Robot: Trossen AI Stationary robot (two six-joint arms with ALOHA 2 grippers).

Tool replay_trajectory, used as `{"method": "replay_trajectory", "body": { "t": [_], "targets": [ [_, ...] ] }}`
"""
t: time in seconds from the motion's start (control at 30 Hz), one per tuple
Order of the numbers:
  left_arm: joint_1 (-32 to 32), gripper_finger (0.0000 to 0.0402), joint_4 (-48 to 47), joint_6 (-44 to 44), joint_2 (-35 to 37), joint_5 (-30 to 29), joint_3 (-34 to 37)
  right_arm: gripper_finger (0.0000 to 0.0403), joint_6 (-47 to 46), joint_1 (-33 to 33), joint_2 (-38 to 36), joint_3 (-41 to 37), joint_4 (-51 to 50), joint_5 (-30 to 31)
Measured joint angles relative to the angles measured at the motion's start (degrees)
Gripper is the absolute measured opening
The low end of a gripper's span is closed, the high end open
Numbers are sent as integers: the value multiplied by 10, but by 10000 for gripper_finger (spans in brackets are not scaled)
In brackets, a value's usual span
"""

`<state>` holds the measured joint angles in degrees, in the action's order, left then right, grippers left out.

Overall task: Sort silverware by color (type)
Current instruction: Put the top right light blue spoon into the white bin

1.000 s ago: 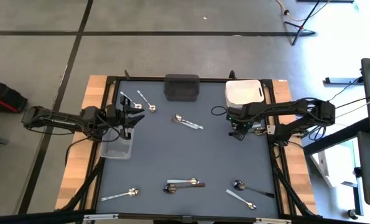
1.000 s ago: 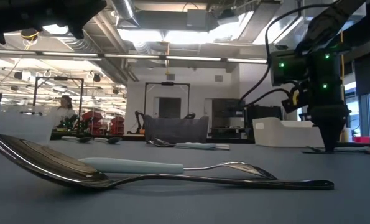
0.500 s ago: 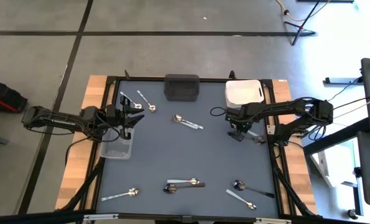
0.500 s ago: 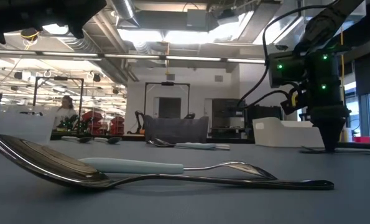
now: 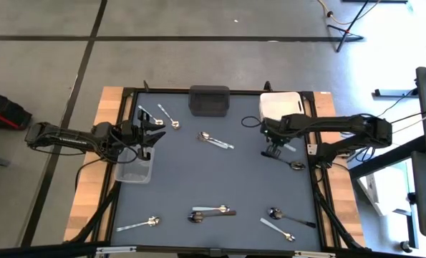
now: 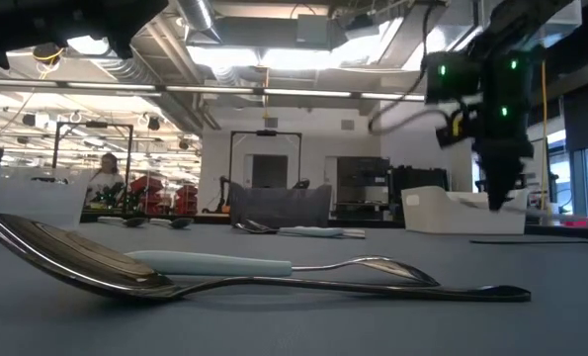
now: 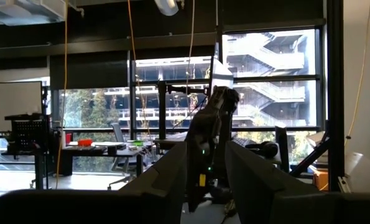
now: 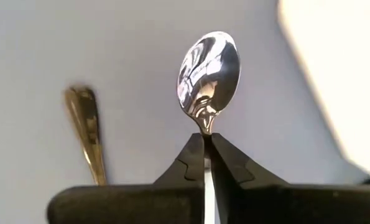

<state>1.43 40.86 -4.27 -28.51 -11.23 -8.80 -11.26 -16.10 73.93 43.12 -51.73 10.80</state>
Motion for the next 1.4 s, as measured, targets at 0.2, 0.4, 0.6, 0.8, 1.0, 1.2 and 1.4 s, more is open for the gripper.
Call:
{"method": "replay_trajectory", "body": {
  "t": [0.2, 0.4, 0.6, 0.8, 1.0, 1.2, 1.4],
  "targets": [
    [0, 105, 0, 0, 0, 0, 0, 2, 21, 0, -77, 42, -7, 12],
    [0, 105, 0, -4, -12, 0, 0, 1, 70, -1, -125, 56, 8, 76],
    [0, 105, 24, -4, -31, 0, 0, 2, 154, -15, -143, 57, 85, 97],
    [0, 105, 27, -4, -52, 2, 0, 1, 257, -76, -142, 57, 144, 96],
    [0, 105, 62, -5, -76, 2, 0, 1, 282, -167, -139, 57, 159, 38],
    [0, 105, 83, -23, -97, 0, 0, 2, 300, -243, -109, 48, 167, -29],
    [0, 105, 94, -23, -106, -6, 0, 2, 313, -279, -66, 44, 186, -34]
  ]
}}
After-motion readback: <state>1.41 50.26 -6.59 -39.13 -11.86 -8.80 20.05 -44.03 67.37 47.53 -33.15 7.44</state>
